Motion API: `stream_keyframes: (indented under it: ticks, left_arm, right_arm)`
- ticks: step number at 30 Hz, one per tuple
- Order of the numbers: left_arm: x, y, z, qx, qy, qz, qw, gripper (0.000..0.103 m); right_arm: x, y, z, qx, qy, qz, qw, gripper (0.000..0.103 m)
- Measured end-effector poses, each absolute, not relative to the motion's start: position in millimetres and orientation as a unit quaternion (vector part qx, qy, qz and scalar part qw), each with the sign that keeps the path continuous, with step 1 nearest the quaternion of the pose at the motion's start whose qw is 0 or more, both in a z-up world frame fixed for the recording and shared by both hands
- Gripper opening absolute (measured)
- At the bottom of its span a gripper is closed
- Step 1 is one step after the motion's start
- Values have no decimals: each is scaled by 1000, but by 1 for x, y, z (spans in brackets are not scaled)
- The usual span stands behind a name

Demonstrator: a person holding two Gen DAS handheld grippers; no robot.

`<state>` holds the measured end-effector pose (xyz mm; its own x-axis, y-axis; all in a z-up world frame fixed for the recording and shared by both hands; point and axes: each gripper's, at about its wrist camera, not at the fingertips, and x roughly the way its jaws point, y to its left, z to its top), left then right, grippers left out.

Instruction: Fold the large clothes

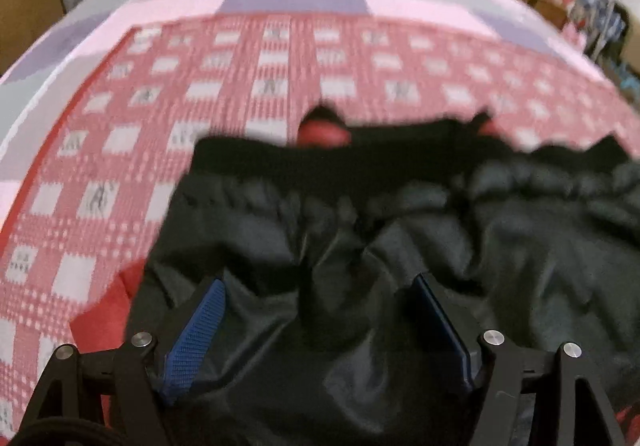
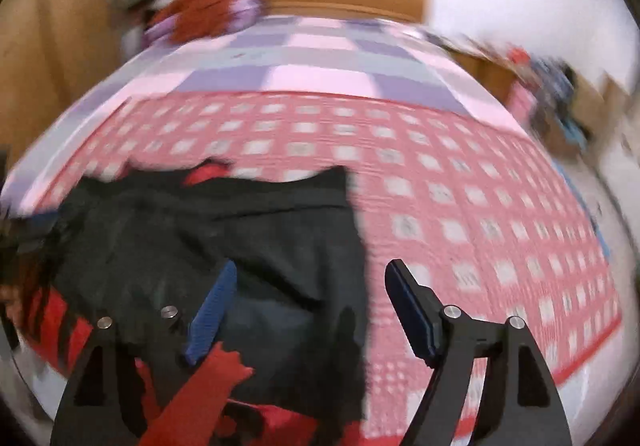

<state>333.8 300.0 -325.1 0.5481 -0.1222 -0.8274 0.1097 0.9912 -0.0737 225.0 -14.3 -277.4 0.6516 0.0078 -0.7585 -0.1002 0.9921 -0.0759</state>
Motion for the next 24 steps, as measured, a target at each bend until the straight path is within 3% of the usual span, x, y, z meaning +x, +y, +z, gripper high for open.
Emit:
stream_keyframes:
  ticks: [3, 6, 8, 13, 24]
  left_arm:
    - [327, 311, -327, -24, 474, -57, 878, 80]
    - [315, 321, -319, -24, 481, -49, 875, 80]
    - [305, 325, -312, -16, 488, -38, 872, 80]
    - [264, 325, -266, -30, 521, -2, 853, 80]
    - [117, 285, -127, -60, 524, -6, 850, 82]
  right_arm:
    - [244, -18, -330, -67, 505, 44, 860, 79]
    - [234, -82, -355, 66, 530, 31, 845, 81]
    - [222, -110, -351, 87, 541, -6, 837, 81]
    - [192, -112, -306, 32, 540, -12, 841, 81]
    - [95, -17, -155, -53, 506, 78, 857, 82]
